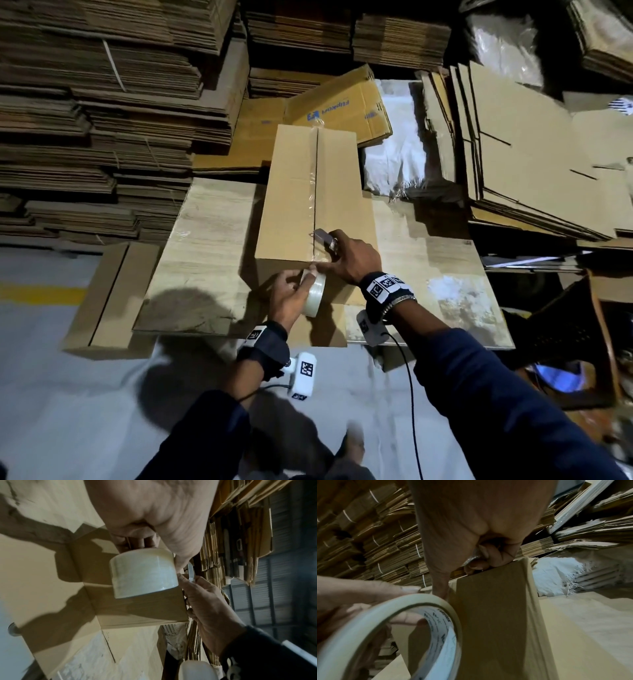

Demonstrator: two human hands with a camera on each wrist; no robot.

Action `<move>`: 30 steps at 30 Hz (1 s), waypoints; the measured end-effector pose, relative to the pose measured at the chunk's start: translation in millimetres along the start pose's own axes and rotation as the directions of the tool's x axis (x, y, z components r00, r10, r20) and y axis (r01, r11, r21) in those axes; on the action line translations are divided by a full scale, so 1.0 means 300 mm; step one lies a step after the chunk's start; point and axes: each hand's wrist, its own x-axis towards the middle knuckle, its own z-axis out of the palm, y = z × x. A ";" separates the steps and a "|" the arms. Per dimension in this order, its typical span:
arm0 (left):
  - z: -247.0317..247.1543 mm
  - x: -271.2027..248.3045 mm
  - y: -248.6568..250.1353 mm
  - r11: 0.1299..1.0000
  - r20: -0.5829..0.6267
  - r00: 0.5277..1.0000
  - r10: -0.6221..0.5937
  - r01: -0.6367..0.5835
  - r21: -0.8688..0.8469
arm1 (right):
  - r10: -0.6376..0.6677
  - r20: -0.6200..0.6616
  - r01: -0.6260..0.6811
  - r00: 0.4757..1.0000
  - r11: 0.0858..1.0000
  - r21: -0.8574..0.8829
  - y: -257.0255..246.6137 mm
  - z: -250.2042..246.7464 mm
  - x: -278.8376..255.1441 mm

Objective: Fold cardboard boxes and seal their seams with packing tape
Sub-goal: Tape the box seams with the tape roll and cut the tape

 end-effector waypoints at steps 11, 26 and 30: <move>-0.011 0.000 0.011 0.991 0.171 0.981 -0.090 0.106 -0.085 | 0.049 0.124 -0.065 0.991 0.990 0.123 -0.018 -0.045 -0.010; -0.011 -0.012 -0.007 0.951 0.216 0.976 -0.027 0.092 -0.295 | -0.248 0.110 0.248 0.963 0.969 0.015 0.031 -0.074 -0.234; -0.010 -0.021 -0.006 0.952 0.178 0.984 -0.020 0.073 -0.297 | -0.259 0.120 0.266 0.958 0.963 -0.047 0.005 -0.069 -0.220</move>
